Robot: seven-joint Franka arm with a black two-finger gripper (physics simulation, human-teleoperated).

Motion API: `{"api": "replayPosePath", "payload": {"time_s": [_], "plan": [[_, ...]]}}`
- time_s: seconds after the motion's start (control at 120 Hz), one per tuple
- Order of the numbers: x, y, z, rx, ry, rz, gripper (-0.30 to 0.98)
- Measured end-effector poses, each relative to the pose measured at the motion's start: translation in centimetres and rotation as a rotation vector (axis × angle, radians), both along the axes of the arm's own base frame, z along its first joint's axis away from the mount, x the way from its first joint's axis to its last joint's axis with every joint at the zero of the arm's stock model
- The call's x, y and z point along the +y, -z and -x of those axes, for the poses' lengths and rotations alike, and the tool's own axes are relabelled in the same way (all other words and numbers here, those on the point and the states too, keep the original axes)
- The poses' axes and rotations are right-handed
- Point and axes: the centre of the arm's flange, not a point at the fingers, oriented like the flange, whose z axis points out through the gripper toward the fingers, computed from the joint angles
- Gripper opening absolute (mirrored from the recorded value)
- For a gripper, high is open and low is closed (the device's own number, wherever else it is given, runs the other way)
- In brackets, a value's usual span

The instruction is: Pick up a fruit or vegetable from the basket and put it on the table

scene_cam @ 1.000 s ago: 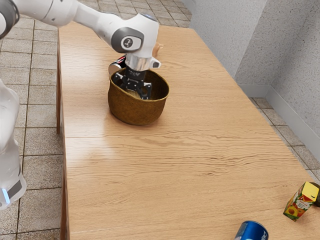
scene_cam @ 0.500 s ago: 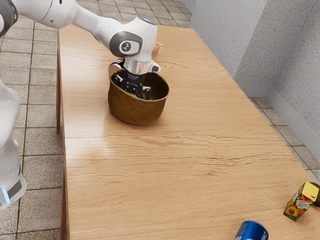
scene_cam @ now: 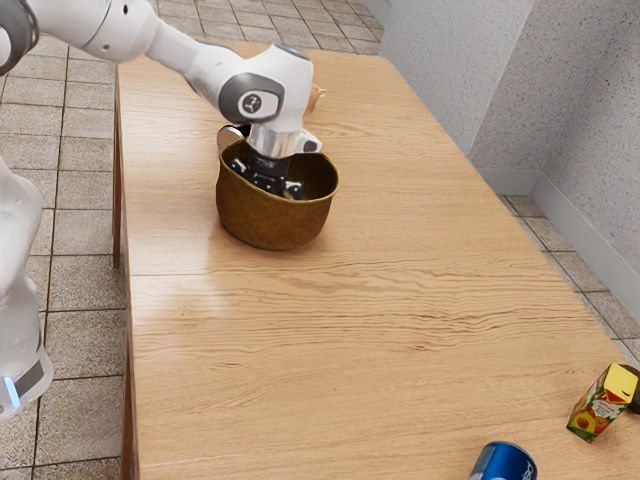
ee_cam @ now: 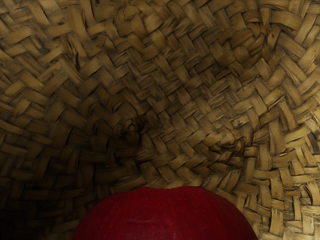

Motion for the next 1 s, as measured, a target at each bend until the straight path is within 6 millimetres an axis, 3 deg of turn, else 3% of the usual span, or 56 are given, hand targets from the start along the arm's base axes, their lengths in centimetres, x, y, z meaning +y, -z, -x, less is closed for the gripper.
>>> {"api": "replayPosePath", "payload": {"time_s": [0.067,0.2,0.475,0.683,0.892,0.933,1.0], "plan": [[0.0,0.2,0.0,-0.004,0.007,0.000,0.93],[-0.1,0.1,-0.1,-0.020,0.004,0.003,0.88],[-0.4,-0.8,-0.4,-0.026,-0.035,-0.002,0.30],[-0.5,-1.8,-0.6,-0.039,-0.050,-0.022,0.20],[-0.7,-6.0,-1.4,-0.116,-0.032,-0.078,0.16],[-0.7,-7.5,-1.7,-0.141,-0.026,-0.098,0.16],[-1.5,-11.8,-2.6,-0.198,0.005,-0.135,0.16]]}}
